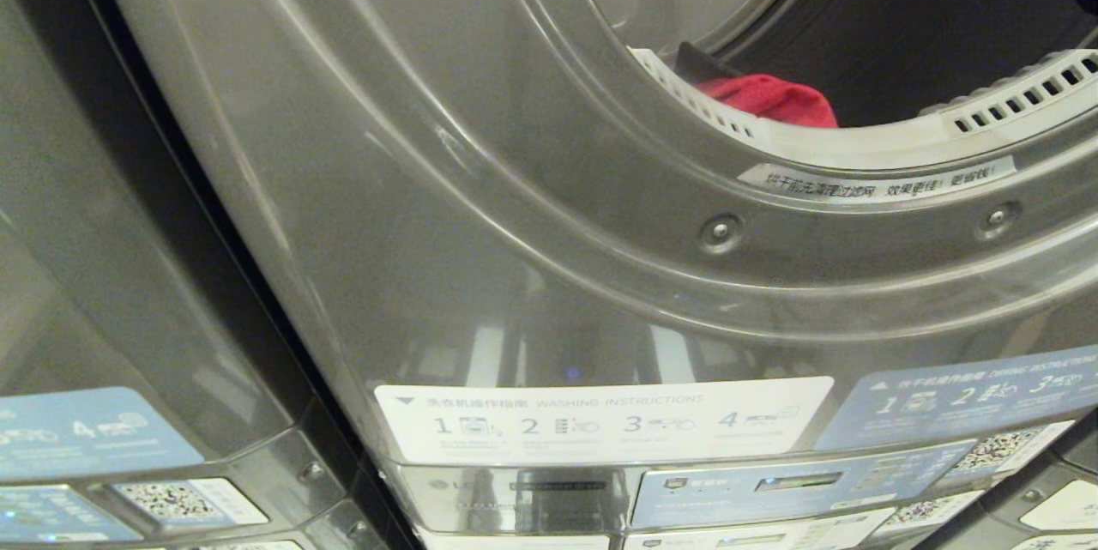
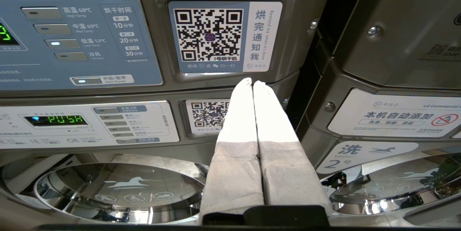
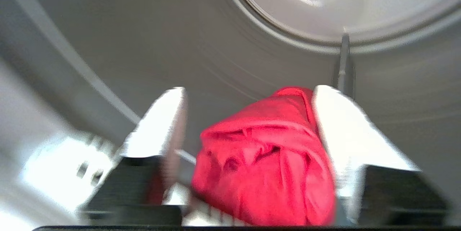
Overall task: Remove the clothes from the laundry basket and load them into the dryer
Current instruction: Close the dryer
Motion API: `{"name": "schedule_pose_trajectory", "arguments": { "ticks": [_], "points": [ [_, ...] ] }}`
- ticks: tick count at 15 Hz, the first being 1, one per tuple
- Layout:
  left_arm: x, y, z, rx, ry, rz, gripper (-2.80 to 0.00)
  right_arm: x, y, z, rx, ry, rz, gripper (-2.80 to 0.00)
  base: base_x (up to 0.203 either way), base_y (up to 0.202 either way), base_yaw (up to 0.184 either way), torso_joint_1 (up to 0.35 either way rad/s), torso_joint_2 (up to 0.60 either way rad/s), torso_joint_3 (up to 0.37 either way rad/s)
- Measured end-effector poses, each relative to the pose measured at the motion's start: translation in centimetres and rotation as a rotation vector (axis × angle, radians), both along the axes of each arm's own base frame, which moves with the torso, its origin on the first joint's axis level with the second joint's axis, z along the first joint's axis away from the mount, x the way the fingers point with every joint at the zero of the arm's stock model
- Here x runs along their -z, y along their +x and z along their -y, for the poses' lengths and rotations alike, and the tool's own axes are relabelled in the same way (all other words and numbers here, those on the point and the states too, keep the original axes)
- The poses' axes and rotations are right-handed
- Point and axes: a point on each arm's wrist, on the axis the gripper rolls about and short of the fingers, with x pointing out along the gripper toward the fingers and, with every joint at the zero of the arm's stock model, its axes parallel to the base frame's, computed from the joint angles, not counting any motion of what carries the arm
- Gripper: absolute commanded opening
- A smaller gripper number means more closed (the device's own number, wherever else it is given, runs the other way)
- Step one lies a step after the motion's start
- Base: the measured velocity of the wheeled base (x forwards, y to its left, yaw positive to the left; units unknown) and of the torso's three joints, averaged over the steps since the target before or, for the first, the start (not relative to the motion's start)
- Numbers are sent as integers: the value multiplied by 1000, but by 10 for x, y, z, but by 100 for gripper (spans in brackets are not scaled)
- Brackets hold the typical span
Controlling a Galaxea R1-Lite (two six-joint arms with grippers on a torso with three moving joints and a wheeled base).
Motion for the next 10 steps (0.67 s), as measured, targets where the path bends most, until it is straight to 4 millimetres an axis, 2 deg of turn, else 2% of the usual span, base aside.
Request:
{"name": "schedule_pose_trajectory", "arguments": {
  "ticks": [2, 4, 7, 10],
  "points": [
    [0, 0, 0, -1, 0, 0, -280, 14, -22, 14, -43, -44, 77, -280, 0, 0, 0, 0, 0, 0],
    [0, 0, 0, -1, 0, 0, -280, 39, -43, 29, -89, -83, 135, -280, 0, 0, 0, 0, 0, 0],
    [0, 0, 0, 0, 0, 0, -280, 91, -80, 60, -114, -160, 178, -280, 0, 0, 0, 0, 0, 0],
    [0, 0, 0, 0, 0, 0, -280, 153, -107, 93, -32, -204, 84, -280, 0, 0, 0, 0, 0, 0]
  ]
}}
